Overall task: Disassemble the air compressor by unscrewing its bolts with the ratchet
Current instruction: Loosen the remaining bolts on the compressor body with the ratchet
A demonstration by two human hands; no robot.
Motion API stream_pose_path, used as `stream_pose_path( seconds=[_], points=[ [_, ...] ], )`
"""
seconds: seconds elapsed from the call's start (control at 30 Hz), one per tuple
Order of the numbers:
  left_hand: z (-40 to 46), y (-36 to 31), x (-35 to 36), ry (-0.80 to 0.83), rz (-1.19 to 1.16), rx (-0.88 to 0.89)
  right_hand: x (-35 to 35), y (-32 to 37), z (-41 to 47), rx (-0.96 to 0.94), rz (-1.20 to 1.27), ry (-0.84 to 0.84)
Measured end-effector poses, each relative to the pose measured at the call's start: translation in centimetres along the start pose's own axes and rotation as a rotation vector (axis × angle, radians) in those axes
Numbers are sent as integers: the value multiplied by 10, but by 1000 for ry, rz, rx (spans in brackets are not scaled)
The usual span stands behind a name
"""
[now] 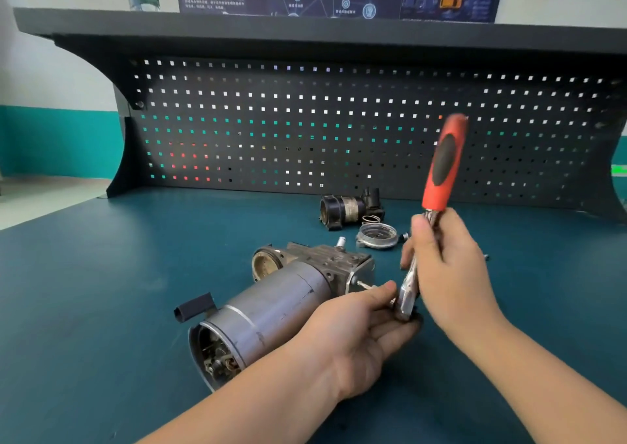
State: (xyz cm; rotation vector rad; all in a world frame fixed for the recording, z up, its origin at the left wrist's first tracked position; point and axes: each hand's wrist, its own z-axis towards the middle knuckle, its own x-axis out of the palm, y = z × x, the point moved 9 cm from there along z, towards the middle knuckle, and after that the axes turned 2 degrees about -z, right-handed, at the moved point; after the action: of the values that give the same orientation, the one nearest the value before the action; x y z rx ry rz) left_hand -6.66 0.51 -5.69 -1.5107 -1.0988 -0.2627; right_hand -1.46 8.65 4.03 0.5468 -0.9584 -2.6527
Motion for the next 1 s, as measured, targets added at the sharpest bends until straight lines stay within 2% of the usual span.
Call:
stream_pose_path(
  seconds=[0.07,0.13,0.2,0.27,0.33,0.43,0.5,0.53,0.57,0.63,0.7,0.8,0.87,0.93,1.0],
  points=[
    [2,-1,-3,-29,20,15,0,-40,6,327,101,-8],
    [2,0,-4,-44,38,23,6,-66,2,590,322,13],
    [2,1,-5,-50,43,25,8,-68,0,614,366,32],
    [3,1,-5,-48,14,29,1,-45,3,398,233,29],
    [3,0,-4,-37,-24,35,-6,0,3,40,137,29],
    [-1,-1,3,40,13,54,5,64,-21,-529,-109,182],
    [-1,-3,4,65,49,71,17,77,-35,-721,-243,263],
    [-1,-3,3,59,50,74,19,76,-36,-729,-250,270],
    [-1,-3,3,52,48,71,18,73,-34,-678,-216,254],
    [-1,-3,1,27,36,57,11,55,-21,-430,-35,184],
    [0,-2,-1,-6,20,46,5,22,-6,-87,99,93],
    [1,0,-3,-29,16,34,7,-47,-5,526,347,11],
    [0,0,-2,-18,37,27,19,-73,-20,811,565,-11],
    [0,0,-2,-21,38,23,23,-76,-25,857,595,-23],
    [1,-1,-4,-33,34,28,13,-57,-14,619,459,-30]
  ],
)
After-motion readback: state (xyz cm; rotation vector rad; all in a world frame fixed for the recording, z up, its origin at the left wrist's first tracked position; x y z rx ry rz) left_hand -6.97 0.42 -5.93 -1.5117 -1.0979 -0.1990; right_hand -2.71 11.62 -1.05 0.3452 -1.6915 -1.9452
